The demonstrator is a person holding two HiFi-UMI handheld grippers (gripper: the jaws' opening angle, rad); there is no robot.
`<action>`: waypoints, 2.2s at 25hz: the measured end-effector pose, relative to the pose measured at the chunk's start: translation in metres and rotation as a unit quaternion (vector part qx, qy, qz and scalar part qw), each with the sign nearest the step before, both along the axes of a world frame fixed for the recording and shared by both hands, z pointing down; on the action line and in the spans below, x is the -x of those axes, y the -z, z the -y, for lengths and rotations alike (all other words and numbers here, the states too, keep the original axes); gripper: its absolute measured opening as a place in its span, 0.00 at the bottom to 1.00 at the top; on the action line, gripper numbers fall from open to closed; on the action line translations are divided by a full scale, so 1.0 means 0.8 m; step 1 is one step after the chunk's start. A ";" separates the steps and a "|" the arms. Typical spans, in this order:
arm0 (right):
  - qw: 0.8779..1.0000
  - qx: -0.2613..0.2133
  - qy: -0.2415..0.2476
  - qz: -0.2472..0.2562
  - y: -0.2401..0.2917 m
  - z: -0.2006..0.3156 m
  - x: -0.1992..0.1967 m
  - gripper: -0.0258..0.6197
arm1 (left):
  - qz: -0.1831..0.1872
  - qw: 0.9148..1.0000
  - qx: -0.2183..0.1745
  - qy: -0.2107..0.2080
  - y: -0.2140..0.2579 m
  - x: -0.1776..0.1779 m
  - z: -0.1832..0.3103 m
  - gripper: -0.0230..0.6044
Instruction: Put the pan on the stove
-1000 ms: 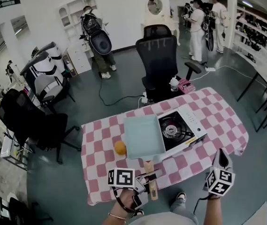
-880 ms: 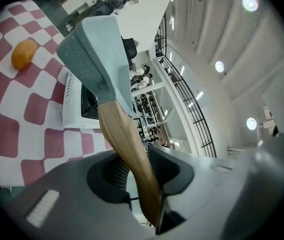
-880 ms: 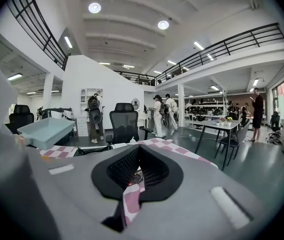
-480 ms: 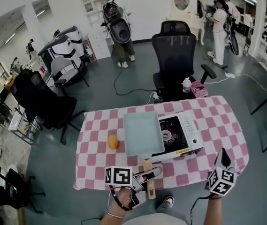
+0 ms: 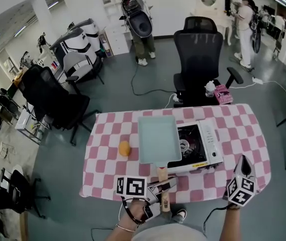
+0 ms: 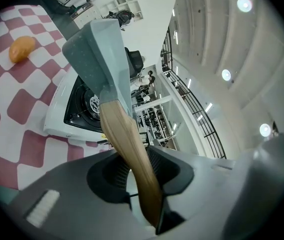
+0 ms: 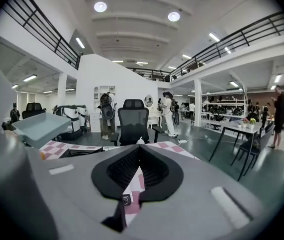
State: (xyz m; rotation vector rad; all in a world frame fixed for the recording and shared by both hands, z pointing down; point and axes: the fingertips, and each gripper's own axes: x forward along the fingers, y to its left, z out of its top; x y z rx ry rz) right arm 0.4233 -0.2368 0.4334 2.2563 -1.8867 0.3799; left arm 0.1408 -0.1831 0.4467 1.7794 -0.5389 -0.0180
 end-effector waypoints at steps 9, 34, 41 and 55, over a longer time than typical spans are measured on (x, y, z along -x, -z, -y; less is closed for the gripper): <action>1.000 0.007 0.001 0.015 -0.016 0.016 -0.003 0.05 | -0.008 1.000 0.005 0.001 -0.001 -0.017 0.012 0.21; 0.997 0.024 -0.071 0.013 -0.056 -0.008 -0.096 0.05 | -0.027 0.999 0.013 -0.043 -0.022 -0.096 0.032 0.21; 0.997 0.027 -0.069 0.022 -0.081 0.001 -0.101 0.05 | -0.037 0.998 0.019 -0.053 -0.038 -0.118 0.040 0.21; 0.996 0.057 -0.059 0.024 -0.134 0.009 -0.100 0.05 | -0.048 0.998 0.030 -0.040 -0.073 -0.134 0.050 0.21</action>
